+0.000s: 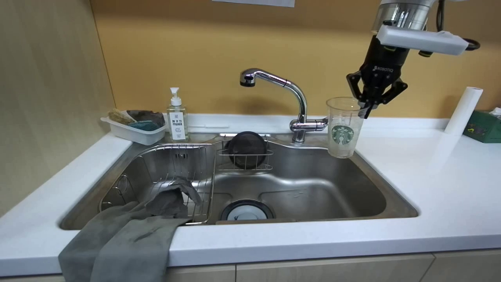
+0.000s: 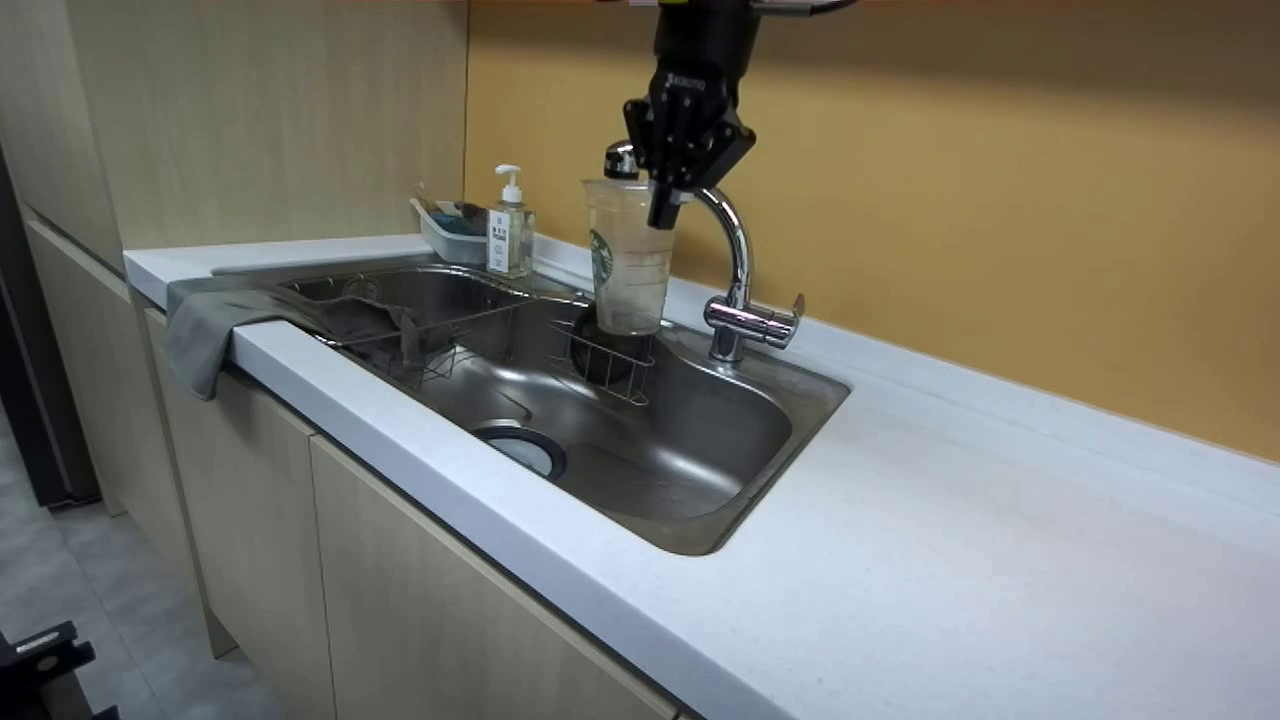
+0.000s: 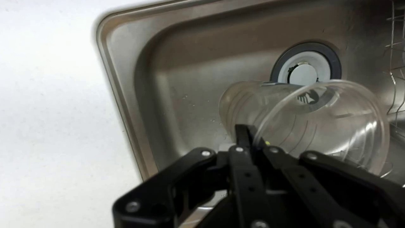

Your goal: Remove the clear cup from the sink and place it on the right side of the table

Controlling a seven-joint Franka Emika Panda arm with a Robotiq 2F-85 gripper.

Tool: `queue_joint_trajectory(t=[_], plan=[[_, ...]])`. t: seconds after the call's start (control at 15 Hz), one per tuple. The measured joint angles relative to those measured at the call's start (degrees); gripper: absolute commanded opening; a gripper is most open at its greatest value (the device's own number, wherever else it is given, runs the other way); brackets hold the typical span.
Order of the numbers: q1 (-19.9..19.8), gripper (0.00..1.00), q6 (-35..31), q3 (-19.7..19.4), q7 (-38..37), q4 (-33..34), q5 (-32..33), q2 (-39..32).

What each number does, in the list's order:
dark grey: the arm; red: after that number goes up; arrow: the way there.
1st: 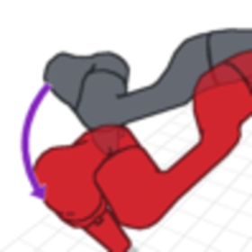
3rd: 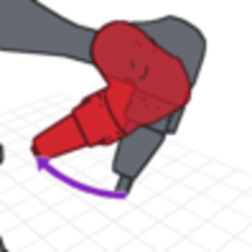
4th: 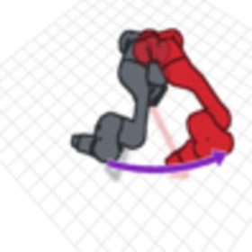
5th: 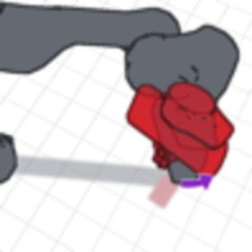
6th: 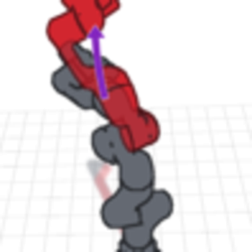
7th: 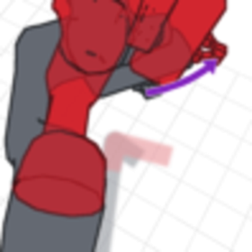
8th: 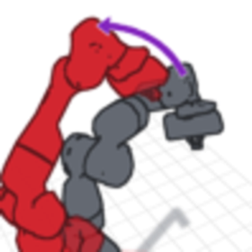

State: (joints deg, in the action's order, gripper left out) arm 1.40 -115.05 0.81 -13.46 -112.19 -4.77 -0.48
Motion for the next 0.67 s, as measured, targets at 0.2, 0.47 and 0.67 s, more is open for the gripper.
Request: queue_joint_trajectory(t=[0.2, 0.47, 0.67], plan=[[-1.5, 0.01, -4.0, -1.4, -1.4, -1.0, 0.0, -0.5], [-5.1, 0.01, -8.9, -4.7, -4.0, -3.9, -0.3, 0.3], [-7.5, 0.01, -10.0, -6.8, -5.7, -6.1, -1.6, 1.8]])
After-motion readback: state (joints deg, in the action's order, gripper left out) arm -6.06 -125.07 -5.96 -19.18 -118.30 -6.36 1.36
